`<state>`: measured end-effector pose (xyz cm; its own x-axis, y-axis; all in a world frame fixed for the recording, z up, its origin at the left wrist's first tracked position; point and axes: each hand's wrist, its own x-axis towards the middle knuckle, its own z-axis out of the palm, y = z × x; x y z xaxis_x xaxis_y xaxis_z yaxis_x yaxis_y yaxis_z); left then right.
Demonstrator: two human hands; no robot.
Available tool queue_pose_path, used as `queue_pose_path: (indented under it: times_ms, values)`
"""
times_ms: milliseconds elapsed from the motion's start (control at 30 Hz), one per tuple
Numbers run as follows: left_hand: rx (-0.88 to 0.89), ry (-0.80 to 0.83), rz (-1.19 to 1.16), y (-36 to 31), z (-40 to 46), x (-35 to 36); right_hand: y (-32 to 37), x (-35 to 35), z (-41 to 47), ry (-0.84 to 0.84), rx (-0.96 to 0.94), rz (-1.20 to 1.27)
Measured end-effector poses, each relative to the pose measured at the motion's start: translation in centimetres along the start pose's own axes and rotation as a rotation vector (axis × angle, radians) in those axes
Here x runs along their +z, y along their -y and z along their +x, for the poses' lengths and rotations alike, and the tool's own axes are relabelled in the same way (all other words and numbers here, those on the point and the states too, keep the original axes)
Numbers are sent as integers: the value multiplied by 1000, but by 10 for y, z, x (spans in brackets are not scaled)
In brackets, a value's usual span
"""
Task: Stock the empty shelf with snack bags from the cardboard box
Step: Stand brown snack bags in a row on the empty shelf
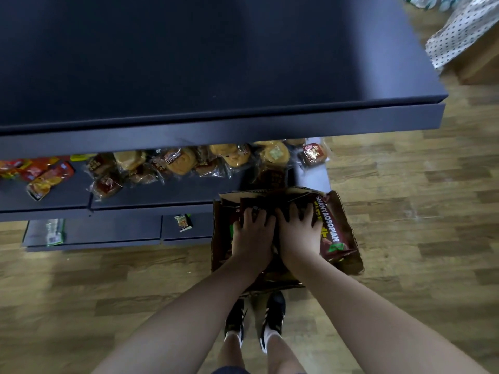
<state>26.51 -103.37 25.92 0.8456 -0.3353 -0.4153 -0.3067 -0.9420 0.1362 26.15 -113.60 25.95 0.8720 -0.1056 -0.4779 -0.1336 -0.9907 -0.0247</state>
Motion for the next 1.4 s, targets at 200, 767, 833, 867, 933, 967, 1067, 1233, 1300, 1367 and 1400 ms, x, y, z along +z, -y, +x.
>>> queue_pose_path:
  times_ms: [200, 767, 833, 867, 933, 967, 1067, 1233, 1300, 1367, 1400]
  values:
    - [24, -45, -53, 3, -6, -6, -9, -2, -6, -83, -42, -28]
    - [5, -435, -225, 31, -54, -44, -25, -40, -40, -535, -233, 364]
    - [17, -540, -230, 34, -64, -51, -22, -49, -47, -605, -272, 392]
    - [23, -592, -231, 36, -67, -55, -21, -53, -51, -631, -286, 395]
    - [45, -692, -213, 39, -73, -63, -17, -64, -58, -692, -319, 401]
    - [61, -739, -203, 39, -77, -69, -15, -70, -62, -718, -332, 405]
    - [70, -860, -177, 38, -89, -87, -11, -86, -74, -747, -372, 437]
    - [102, -1049, -123, 41, -114, -111, -5, -113, -94, -873, -506, 523]
    - [102, -1111, -111, 44, -123, -119, -2, -125, -102, -899, -545, 522]
    - [85, -1158, -109, 49, -129, -128, 2, -138, -106, -910, -574, 516]
    - [77, -1179, -107, 52, -132, -133, 5, -145, -107, -922, -577, 512]
